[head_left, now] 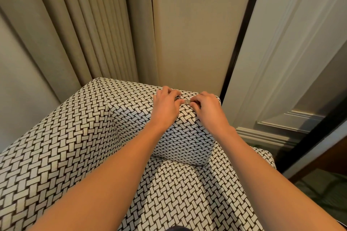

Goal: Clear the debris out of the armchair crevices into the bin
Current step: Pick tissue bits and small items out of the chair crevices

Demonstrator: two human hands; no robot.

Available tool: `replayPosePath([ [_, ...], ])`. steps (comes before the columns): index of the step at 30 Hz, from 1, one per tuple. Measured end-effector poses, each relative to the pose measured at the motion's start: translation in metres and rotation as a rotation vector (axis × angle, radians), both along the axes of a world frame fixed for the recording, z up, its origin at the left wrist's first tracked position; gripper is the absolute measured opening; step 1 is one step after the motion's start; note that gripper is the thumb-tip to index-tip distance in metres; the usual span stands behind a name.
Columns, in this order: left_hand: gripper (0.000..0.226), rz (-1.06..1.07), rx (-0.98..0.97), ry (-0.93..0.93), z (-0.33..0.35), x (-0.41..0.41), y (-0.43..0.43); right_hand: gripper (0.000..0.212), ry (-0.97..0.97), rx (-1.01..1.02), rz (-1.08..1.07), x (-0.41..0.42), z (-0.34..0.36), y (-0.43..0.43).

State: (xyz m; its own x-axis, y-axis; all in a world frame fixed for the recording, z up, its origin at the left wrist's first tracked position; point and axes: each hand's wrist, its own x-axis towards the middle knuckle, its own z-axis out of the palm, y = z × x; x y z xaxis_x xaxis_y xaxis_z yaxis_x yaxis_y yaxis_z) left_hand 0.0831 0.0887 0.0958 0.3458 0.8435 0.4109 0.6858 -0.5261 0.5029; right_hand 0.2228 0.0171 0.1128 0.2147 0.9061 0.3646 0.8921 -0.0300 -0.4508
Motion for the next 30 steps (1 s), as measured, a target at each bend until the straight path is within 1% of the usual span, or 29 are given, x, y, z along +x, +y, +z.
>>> replayPosePath([
  [2, 0.032, -0.013, 0.002, -0.033, 0.000, -0.001, -0.001, 0.018, 0.021, 0.017, -0.034, -0.003, 0.004, -0.003],
  [4, 0.031, -0.025, -0.005, -0.050, 0.002, -0.001, -0.003, 0.019, 0.036, -0.024, -0.061, -0.005, 0.012, -0.004],
  [8, 0.030, -0.056, -0.011, -0.012, 0.007, 0.000, -0.004, 0.024, -0.012, -0.109, -0.045, -0.006, 0.024, -0.003],
  [11, 0.027, -0.105, -0.021, 0.014, 0.009, 0.000, -0.003, 0.021, -0.121, -0.184, 0.009, -0.002, 0.024, 0.002],
  [13, 0.025, -0.131, -0.042, -0.018, 0.008, 0.001, -0.001, 0.020, -0.184, -0.208, 0.025, 0.001, 0.018, 0.005],
  [19, 0.022, -0.171, -0.046, -0.113, 0.004, -0.003, 0.001, 0.025, -0.208, -0.180, 0.024, 0.002, -0.001, 0.006],
  [22, 0.027, -0.157, -0.051, -0.145, 0.004, -0.003, 0.001, 0.026, -0.209, -0.189, 0.052, 0.000, -0.002, 0.008],
  [26, 0.028, -0.103, -0.066, -0.151, 0.003, -0.001, -0.001, 0.027, -0.181, -0.122, 0.034, -0.004, -0.006, 0.008],
  [30, 0.025, -0.092, -0.064, -0.148, -0.002, 0.000, -0.002, 0.030, -0.186, -0.104, 0.069, -0.011, -0.005, 0.016],
])
